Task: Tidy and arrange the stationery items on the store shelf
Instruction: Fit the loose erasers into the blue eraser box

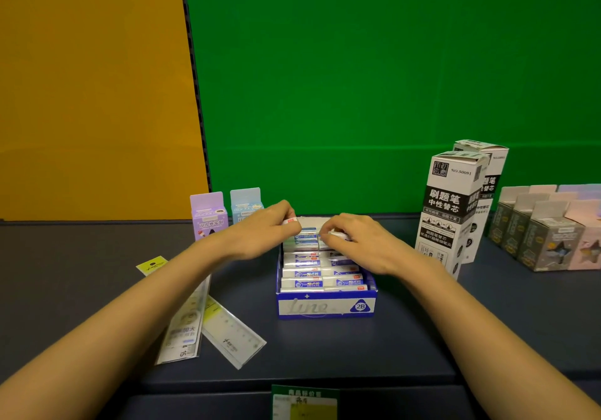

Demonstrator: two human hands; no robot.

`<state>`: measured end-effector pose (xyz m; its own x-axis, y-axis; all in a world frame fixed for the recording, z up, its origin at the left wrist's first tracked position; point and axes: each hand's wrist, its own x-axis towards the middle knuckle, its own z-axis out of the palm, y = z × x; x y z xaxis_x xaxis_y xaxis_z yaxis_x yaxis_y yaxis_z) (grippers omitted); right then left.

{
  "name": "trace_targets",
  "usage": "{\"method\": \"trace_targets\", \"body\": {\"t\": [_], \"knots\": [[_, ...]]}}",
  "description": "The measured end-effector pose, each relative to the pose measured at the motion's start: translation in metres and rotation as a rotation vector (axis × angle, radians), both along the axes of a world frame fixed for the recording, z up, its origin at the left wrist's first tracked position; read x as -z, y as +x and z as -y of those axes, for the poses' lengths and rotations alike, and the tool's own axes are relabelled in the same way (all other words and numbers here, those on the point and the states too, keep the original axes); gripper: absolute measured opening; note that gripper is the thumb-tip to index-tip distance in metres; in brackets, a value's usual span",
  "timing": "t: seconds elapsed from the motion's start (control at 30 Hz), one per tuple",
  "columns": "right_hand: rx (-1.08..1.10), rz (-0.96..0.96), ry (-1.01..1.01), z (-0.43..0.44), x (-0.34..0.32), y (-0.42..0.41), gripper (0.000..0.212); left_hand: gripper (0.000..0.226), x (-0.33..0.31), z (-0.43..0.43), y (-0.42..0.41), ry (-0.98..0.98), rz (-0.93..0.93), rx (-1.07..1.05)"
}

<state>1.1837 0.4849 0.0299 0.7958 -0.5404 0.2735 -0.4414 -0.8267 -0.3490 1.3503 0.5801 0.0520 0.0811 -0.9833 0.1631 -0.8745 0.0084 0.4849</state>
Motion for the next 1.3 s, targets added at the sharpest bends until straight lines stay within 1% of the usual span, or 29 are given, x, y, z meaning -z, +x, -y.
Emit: {"method": "trace_targets", "body": {"t": [0.07,0.17,0.27,0.37,0.43,0.53,0.57,0.77,0.9,1.1,1.3], "knots": [[0.013,0.027,0.039,-0.001,0.000,0.001,0.024,0.013,0.001,-0.001,0.002,0.020,0.024,0.020],[0.045,0.051,-0.013,0.000,0.001,0.001,0.027,0.009,0.004,-0.003,0.004,0.007,0.046,0.064],[0.063,0.113,-0.043,-0.001,-0.001,-0.001,0.029,0.018,0.007,-0.004,0.005,-0.054,0.025,0.108],[0.054,0.164,0.027,-0.001,-0.001,-0.002,0.029,0.023,0.009,-0.003,0.004,-0.163,0.095,0.090],[0.038,0.150,0.087,0.000,0.000,-0.003,0.020,0.026,0.010,-0.003,0.000,-0.212,0.151,0.051],[0.015,0.132,0.100,0.000,0.001,-0.006,0.004,0.028,0.012,0.000,-0.004,-0.238,0.227,0.010],[0.001,0.130,0.095,0.000,0.001,-0.007,0.004,0.029,0.012,0.001,-0.006,-0.245,0.247,0.001],[-0.047,0.089,-0.006,-0.002,0.001,-0.015,0.022,0.029,0.019,0.006,-0.014,-0.240,0.425,-0.023],[-0.052,0.021,-0.129,-0.001,0.001,-0.018,0.027,0.030,0.019,0.006,-0.012,-0.209,0.428,-0.008],[-0.008,-0.004,-0.134,0.002,0.002,-0.018,0.028,0.031,0.017,-0.001,-0.009,-0.134,0.416,0.062],[0.024,-0.030,-0.152,0.001,0.001,-0.017,0.030,0.029,0.016,-0.003,-0.016,-0.209,0.464,0.027]]}}
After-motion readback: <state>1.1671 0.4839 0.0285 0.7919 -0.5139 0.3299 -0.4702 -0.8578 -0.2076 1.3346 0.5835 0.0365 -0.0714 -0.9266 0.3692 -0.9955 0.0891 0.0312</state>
